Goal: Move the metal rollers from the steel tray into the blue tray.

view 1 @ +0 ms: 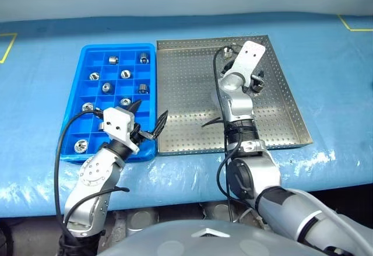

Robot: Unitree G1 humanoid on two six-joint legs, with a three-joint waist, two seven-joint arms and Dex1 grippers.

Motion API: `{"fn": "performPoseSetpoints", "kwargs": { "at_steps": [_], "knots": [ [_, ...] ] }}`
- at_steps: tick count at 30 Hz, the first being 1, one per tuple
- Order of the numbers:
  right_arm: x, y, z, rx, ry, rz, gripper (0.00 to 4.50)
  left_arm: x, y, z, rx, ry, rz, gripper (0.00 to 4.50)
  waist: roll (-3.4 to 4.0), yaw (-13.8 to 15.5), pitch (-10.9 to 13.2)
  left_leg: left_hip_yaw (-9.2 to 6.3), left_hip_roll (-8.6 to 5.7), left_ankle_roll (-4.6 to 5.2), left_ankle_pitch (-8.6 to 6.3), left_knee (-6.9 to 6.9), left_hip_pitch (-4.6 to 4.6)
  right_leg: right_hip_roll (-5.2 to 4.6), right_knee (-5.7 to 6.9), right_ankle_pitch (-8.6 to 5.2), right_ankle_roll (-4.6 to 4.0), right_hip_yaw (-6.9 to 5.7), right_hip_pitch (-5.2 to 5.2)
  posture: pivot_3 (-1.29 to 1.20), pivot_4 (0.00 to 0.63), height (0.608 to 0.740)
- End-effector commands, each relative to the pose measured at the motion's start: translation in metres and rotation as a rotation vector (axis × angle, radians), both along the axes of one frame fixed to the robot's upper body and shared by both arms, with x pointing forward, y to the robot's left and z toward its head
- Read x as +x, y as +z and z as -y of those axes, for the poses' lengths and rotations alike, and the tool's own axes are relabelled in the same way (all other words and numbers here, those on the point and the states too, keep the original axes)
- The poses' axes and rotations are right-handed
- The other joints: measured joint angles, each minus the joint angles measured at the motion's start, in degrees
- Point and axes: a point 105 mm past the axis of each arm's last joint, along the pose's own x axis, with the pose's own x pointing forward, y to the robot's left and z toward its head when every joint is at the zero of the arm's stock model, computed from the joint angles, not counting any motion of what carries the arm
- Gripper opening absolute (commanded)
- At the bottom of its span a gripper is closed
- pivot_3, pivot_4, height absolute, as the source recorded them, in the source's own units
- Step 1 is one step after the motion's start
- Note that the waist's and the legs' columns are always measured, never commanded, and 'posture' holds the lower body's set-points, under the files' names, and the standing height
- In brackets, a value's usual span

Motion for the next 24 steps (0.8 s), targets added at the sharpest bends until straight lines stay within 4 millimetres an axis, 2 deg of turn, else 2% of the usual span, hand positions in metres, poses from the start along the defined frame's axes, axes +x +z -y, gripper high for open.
{"fn": "performPoseSetpoints", "kwargs": {
  "at_steps": [1,24],
  "knots": [
    [0.005,0.021,-0.008,0.026,-0.052,0.080,4.46,-0.001,0.004,0.000,-0.014,0.001,0.025,4.50,0.00,-0.10,0.00,0.01,0.00,0.00,0.00,0.00,0.00,0.00,0.01,0.00,0.00,0.01,-0.01,0.01,0.150,0.740],
    [0.009,-0.007,0.028,0.104,-0.207,0.008,4.46,-0.006,0.004,-0.005,0.001,0.007,0.019,4.50,0.01,0.10,0.00,0.00,0.00,0.01,0.00,0.00,0.00,0.02,0.03,0.00,0.00,0.01,-0.01,0.05,0.150,0.740]
  ]
}}
